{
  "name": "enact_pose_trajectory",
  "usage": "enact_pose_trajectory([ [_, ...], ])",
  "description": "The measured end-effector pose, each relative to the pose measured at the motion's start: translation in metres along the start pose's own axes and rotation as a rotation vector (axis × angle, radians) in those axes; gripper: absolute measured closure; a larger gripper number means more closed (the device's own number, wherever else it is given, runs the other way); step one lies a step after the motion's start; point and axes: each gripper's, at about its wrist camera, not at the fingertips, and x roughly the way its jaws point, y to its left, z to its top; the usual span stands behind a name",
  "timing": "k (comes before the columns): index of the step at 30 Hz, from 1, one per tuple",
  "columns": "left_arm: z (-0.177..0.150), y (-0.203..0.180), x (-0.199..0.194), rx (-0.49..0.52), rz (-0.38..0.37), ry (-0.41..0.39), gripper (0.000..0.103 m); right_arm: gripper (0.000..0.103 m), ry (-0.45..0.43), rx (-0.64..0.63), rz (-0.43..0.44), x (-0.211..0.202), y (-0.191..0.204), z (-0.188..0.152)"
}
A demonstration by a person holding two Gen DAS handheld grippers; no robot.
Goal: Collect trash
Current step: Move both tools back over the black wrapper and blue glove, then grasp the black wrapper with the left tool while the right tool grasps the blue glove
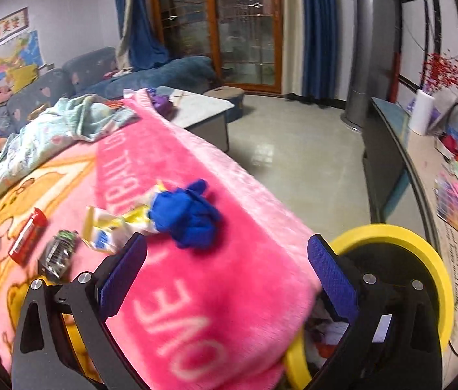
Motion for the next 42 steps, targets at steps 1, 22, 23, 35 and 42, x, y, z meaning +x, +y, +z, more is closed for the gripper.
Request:
enact_pose_trajectory([
  [1, -0.001, 0.001, 0.003, 0.001, 0.005, 0.008, 0.013, 0.007, 0.000, -0.008, 0.006, 0.003, 0.005, 0.003],
  [22, -0.012, -0.012, 0.070, 0.090, 0.071, 0.195, 0.035, 0.072, 0.098, -0.019, 0.099, 0.054, 0.017, 0.003],
  [23, -0.013, -0.013, 0.072, 0.095, 0.074, 0.204, 0.043, 0.075, 0.096, -0.020, 0.099, 0.053, 0.016, 0.002],
  [35, -0.020, -0.021, 0.070, 0.123, 0.065, 0.228, 0.083, 0.085, 0.060, 0.021, 0.114, 0.025, -0.006, -0.008],
  [42, -0.024, -0.029, 0.058, 0.125, 0.028, 0.206, 0.089, 0.085, 0.050, 0.035, 0.132, 0.004, -0.017, -0.015],
])
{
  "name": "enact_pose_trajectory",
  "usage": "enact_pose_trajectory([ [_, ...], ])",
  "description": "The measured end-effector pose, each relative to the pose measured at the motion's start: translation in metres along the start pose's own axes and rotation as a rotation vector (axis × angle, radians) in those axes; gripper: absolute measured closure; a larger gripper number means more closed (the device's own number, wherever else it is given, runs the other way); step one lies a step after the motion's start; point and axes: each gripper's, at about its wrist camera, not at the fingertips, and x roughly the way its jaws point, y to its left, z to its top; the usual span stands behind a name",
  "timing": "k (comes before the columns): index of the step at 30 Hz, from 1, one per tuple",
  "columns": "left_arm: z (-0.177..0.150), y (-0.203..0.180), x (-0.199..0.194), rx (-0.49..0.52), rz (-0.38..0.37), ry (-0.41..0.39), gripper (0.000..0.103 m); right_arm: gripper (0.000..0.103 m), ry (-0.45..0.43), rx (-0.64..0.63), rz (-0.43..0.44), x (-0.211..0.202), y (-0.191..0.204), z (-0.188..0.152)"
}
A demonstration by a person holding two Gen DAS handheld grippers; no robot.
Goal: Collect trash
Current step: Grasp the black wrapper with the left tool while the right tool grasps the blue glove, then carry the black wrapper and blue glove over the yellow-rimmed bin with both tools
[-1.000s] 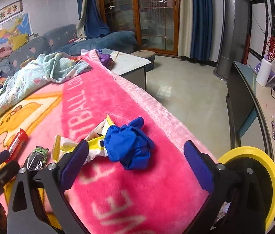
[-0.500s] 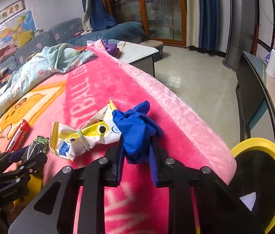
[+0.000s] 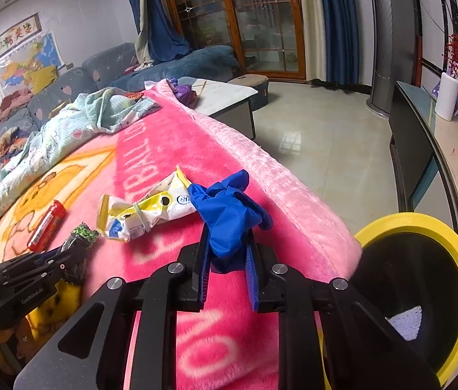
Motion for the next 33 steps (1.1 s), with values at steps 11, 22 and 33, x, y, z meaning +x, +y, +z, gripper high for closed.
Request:
enact_pose_trajectory([
  [11, 0.000, -0.016, -0.035, 0.012, -0.048, -0.078, 0.090, 0.085, -0.016, -0.001, 0.023, -0.031, -0.010, -0.011],
  [22, 0.006, -0.046, -0.058, 0.059, -0.112, -0.132, 0.090, 0.085, -0.023, 0.044, 0.006, -0.057, -0.038, -0.018],
  [33, 0.006, -0.080, -0.063, 0.116, -0.174, -0.143, 0.090, 0.085, -0.056, 0.089, -0.023, -0.087, -0.069, -0.022],
])
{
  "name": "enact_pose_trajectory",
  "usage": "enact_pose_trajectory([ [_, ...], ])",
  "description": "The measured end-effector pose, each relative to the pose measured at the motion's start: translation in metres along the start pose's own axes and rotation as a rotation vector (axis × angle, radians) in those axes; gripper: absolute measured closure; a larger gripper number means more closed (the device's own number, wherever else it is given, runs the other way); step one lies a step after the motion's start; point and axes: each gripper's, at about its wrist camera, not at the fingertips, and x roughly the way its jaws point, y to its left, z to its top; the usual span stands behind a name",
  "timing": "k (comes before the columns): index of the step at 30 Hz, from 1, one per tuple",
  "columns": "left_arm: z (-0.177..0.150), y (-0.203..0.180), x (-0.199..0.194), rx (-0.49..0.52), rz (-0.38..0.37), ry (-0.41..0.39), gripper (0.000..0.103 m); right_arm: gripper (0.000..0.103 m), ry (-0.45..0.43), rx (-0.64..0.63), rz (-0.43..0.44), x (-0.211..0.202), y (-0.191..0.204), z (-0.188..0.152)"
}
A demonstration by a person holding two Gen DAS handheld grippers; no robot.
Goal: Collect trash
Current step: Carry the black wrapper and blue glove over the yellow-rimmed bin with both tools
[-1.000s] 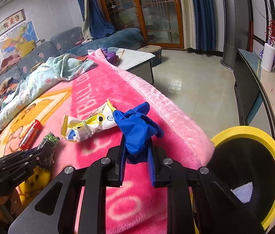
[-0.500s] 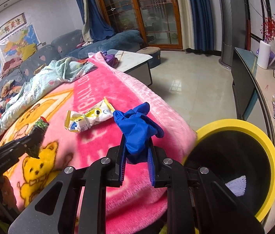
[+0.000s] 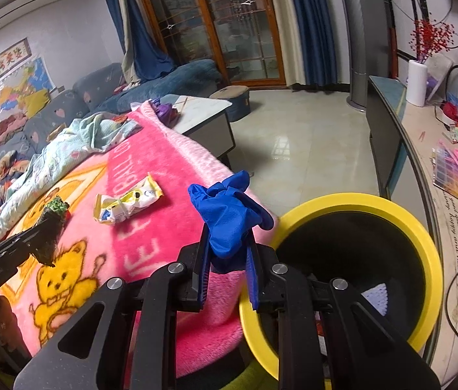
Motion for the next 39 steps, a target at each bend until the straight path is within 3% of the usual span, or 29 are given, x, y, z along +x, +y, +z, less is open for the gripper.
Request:
enact_pose_trajectory([
  [26, -0.001, -0.105, 0.038, 0.189, -0.159, 0.038, 0.090, 0.085, -0.076, 0.198, -0.107, -0.049, -0.102, -0.009],
  [39, -0.018, -0.151, 0.067, 0.277, -0.228, 0.091, 0.090, 0.083, -0.045, 0.298, -0.128, -0.049, -0.144, -0.022],
])
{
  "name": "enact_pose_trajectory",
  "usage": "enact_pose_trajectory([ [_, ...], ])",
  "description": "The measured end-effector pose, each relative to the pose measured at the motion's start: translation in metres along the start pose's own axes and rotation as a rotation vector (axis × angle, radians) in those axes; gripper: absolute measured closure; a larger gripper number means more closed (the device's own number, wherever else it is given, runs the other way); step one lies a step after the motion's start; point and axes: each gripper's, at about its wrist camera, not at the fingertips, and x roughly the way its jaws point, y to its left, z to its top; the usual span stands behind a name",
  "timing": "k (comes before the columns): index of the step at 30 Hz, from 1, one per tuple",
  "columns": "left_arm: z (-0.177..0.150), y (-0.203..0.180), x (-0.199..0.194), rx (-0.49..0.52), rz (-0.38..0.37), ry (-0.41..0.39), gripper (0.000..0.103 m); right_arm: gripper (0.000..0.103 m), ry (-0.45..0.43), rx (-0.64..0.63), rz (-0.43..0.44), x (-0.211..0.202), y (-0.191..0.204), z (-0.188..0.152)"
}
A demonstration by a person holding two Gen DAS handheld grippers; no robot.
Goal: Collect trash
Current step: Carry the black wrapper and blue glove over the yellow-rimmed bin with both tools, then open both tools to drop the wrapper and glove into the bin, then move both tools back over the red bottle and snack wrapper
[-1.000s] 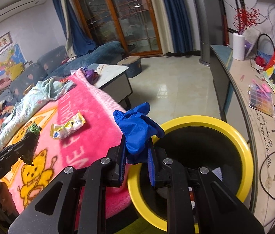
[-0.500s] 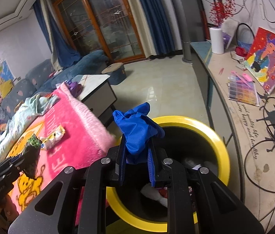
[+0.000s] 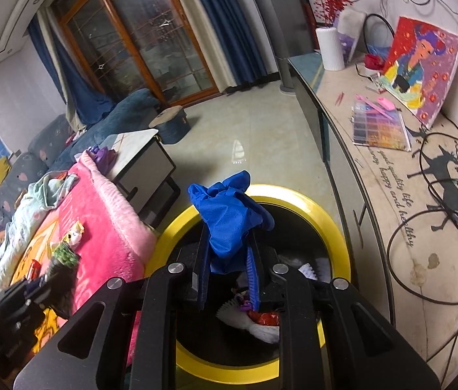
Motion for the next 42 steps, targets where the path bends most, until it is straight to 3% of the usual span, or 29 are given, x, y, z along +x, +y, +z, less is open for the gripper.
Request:
enact_pose_trajectory([
  [10, -0.008, -0.017, 0.028, 0.051, -0.060, 0.053, 0.088, 0.082, 0.035, 0.035, -0.002, 0.012, -0.011, -0.001],
  [13, -0.012, -0.019, 0.039, 0.048, -0.070, 0.081, 0.088, 0.076, 0.042, 0.046, -0.004, 0.014, -0.014, -0.002],
  [19, -0.016, -0.021, 0.058, 0.044, -0.071, 0.120, 0.083, 0.072, 0.040, 0.072, -0.014, 0.016, -0.022, -0.002],
  [21, -0.015, -0.020, 0.064, 0.032, -0.075, 0.131, 0.068, 0.069, 0.037, 0.082, -0.018, 0.016, -0.024, -0.001],
  [25, -0.013, -0.020, 0.069, 0.030, -0.066, 0.130, 0.049, 0.060, 0.024, 0.098, -0.027, 0.014, -0.027, 0.000],
  [26, -0.012, -0.020, 0.070, 0.026, -0.067, 0.130, 0.037, 0.058, 0.023, 0.103, -0.028, 0.014, -0.028, 0.000],
  [28, -0.012, -0.018, 0.068, 0.017, -0.071, 0.124, 0.030, 0.052, 0.016, 0.114, -0.032, 0.013, -0.030, 0.000],
  [32, -0.012, -0.011, 0.063, -0.007, -0.067, 0.120, 0.011, 0.052, 0.013, 0.117, -0.031, 0.012, -0.030, 0.001],
  [42, -0.003, 0.011, 0.033, -0.085, -0.031, 0.053, 0.011, 0.041, -0.026, 0.084, -0.022, 0.001, -0.013, 0.003],
])
